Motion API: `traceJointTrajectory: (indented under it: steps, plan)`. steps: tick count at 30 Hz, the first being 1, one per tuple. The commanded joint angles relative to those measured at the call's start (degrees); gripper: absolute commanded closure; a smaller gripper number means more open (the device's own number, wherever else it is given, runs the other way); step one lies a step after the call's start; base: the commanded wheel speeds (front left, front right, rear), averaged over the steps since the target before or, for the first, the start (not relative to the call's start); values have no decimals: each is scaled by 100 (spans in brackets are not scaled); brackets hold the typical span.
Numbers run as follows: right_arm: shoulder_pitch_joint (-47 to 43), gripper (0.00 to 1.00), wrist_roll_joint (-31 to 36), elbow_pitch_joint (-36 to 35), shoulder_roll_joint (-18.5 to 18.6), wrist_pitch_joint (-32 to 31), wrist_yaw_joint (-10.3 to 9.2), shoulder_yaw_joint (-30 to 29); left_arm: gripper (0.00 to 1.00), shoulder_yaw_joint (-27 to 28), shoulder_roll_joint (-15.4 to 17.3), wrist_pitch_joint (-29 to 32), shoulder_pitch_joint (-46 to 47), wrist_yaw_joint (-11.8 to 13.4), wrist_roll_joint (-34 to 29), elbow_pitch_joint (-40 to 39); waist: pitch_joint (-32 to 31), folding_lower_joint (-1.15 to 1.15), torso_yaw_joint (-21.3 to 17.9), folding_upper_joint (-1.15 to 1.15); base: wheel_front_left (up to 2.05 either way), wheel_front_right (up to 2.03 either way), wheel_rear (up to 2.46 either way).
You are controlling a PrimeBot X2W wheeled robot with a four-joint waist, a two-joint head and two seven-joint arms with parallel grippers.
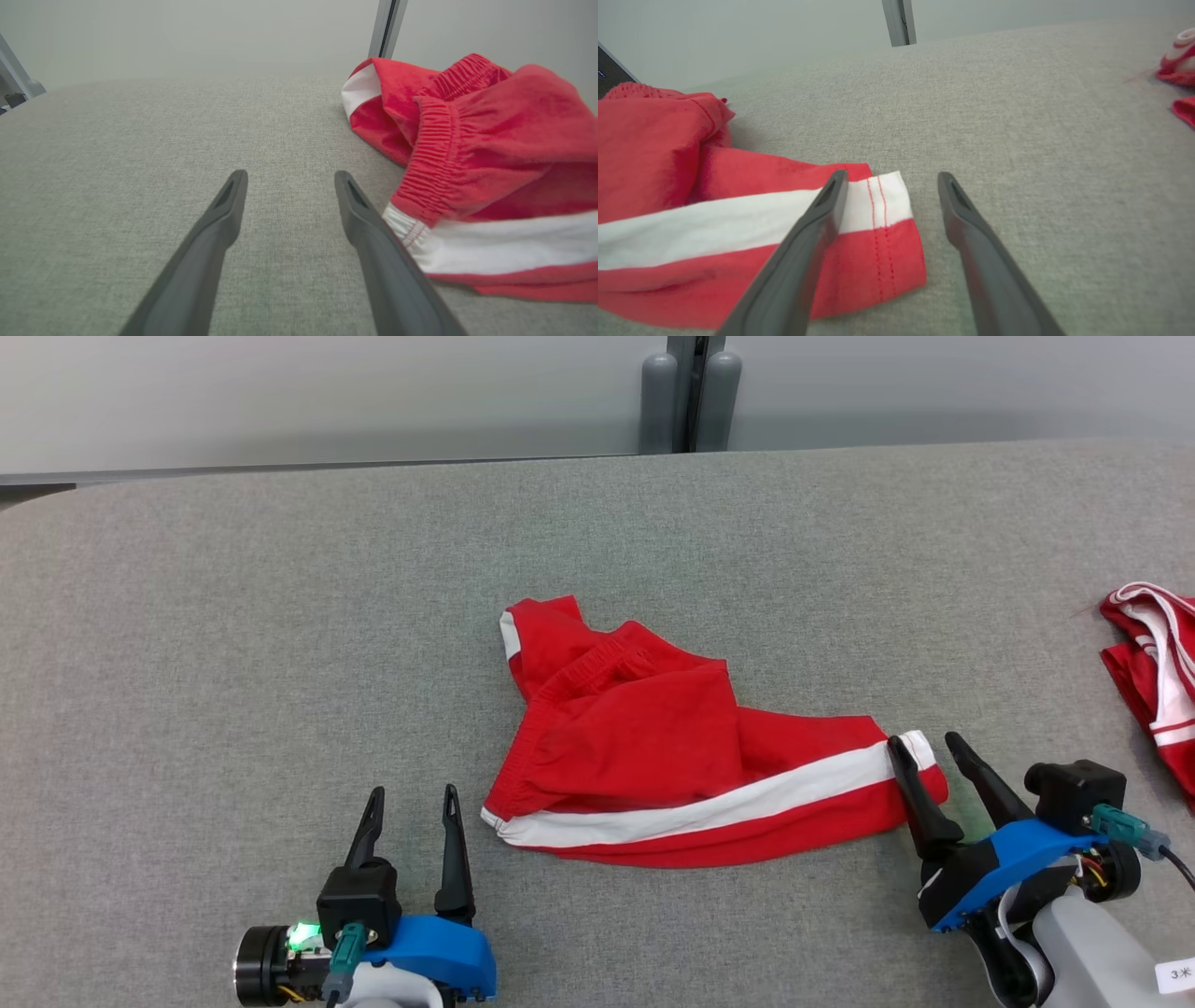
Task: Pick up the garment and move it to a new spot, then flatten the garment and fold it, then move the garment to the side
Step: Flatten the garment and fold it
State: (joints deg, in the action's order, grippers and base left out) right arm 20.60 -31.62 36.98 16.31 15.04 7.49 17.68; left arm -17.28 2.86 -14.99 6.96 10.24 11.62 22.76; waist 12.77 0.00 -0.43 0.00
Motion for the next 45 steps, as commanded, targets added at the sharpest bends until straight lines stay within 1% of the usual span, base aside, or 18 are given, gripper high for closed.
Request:
traceJointTrajectory:
  steps: [1,8,12,13,14,15,16,18,19,21,22,26,29,32,37,40,41,45]
  plan:
    - [98,0,-51,20,53,16,0,51,0,-4,5,-24,76,30,4,-4,26,0,18,0,0,0,0]
    - [241,0,-209,71,136,16,0,347,0,-62,5,-25,167,55,28,-12,95,0,41,0,0,0,0]
    - [273,12,-253,89,163,16,0,420,0,-90,5,-25,174,53,37,-4,112,0,43,0,0,0,0]
    - [278,24,-260,88,173,16,0,429,0,-93,5,-25,180,53,37,-4,113,0,42,0,0,0,0]
    - [273,40,-261,84,180,16,0,442,0,-94,5,-25,182,53,34,-5,114,0,41,0,0,0,0]
    - [263,50,-264,78,183,16,0,455,0,-97,5,-25,184,54,36,-4,115,0,40,0,0,0,0]
    - [249,53,-265,75,186,16,0,474,0,-97,5,-25,185,55,40,-2,116,0,38,0,0,0,0]
    - [223,62,-267,75,197,16,0,501,0,-100,5,-25,188,63,45,0,116,0,34,0,0,0,0]
    - [213,69,-271,75,202,16,0,507,0,-100,5,-25,189,67,48,-1,117,0,32,0,0,0,0]
    - [199,96,-273,87,212,16,0,526,0,-104,5,-25,197,75,49,-4,124,0,31,0,0,0,0]
    - [196,100,-273,96,217,16,0,530,0,-106,5,-25,201,77,53,-5,127,0,31,0,0,0,0]
    - [227,100,-302,140,224,16,0,538,0,-115,5,-25,229,89,68,-8,131,0,31,0,0,0,0]
    - [240,100,-209,-58,236,17,0,372,0,-110,5,-25,238,92,85,-23,117,0,21,0,0,0,0]
    - [104,100,-31,-383,192,16,0,78,0,-79,5,-25,210,54,92,-88,68,0,6,0,0,0,0]
    - [-260,100,338,-1143,42,16,0,-464,0,-66,5,-25,152,-21,137,-242,-47,0,-38,0,0,0,0]
    - [-489,100,492,-1559,-29,16,0,-675,0,-106,4,-24,146,-169,224,-369,-89,0,-65,0,0,0,0]
    - [-489,100,492,-1559,-29,16,0,-675,0,-106,4,-24,146,-169,224,-369,-89,0,-65,0,0,0,0]
    - [-754,100,613,-1853,-104,16,0,-851,0,-171,5,-24,118,-558,552,-429,-128,0,-101,0,0,0,0]
